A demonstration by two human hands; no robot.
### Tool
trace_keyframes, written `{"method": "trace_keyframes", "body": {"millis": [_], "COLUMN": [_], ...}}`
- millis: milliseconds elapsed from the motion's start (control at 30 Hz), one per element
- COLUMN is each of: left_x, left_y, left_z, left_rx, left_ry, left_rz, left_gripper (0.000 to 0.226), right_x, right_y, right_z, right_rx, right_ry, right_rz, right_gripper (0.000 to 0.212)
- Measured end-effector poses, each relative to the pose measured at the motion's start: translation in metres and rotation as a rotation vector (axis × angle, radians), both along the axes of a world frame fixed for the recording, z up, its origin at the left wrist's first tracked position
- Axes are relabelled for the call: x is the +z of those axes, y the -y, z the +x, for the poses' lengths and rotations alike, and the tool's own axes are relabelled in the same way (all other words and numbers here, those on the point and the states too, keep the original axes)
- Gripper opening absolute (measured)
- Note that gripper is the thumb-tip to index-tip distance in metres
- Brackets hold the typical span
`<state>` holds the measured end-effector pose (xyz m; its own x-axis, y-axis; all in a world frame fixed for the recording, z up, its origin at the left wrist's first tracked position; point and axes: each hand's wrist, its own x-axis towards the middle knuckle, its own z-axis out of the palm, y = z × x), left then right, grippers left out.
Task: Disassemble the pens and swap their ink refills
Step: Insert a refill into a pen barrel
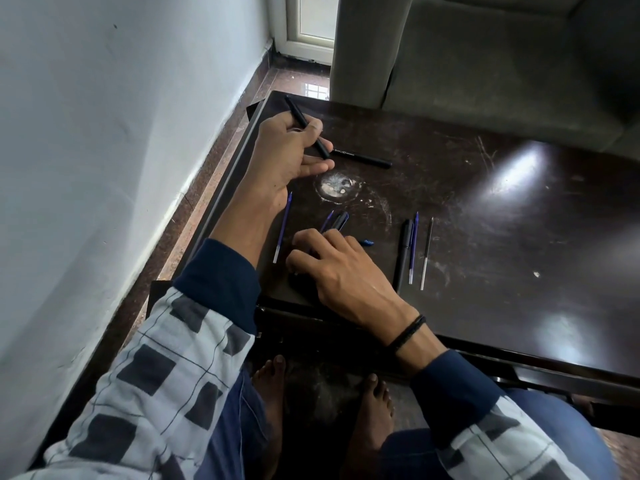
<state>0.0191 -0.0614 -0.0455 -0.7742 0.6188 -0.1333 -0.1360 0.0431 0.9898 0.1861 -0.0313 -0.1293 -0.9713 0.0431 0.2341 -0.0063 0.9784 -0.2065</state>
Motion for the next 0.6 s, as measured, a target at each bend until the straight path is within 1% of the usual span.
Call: {"method": "trace_keyframes", "body": {"millis": [67,100,200,267,300,433,600], "left_x": [0.000,0.000,0.001,0.002,0.002,0.002,0.002], "left_y": [0.000,0.001,0.001,0.000,0.000,-0.001,-0.003], "left_z": [-0.001,-0.001,-0.001,0.001,0.001,0.006,0.012], "left_rx": [-0.014,-0.027,-0.093,-0.148,-0.178,-0.283,-0.372], "left_ry": [0.020,0.041,0.151,0.198,0.206,0.176,0.105], "left_rz": [0.011,0.023,0.090,0.130,0.146,0.181,0.153], "left_gripper": [0.007,0.007,0.009,0.010,0.010,0.009,0.008], "right_x": [0.006,0.012,0.030,0.037,0.038,0.042,0.043], "right_y": [0.004,0.006,0.006,0.001,-0.003,-0.012,-0.020], "right_z": [0.000,0.000,0.001,0.002,0.002,0.002,0.002], "right_rx": [0.031,0.031,-0.035,-0.098,-0.125,-0.250,-0.503], "right_ry": [-0.067,-0.114,-0.294,-0.415,-0.447,-0.506,-0.545], "right_rz": [-0.051,-0.116,-0.394,-0.524,-0.581,-0.800,-0.934], "right_gripper": [0.030,0.026,0.020,0.015,0.012,0.011,0.010]}}
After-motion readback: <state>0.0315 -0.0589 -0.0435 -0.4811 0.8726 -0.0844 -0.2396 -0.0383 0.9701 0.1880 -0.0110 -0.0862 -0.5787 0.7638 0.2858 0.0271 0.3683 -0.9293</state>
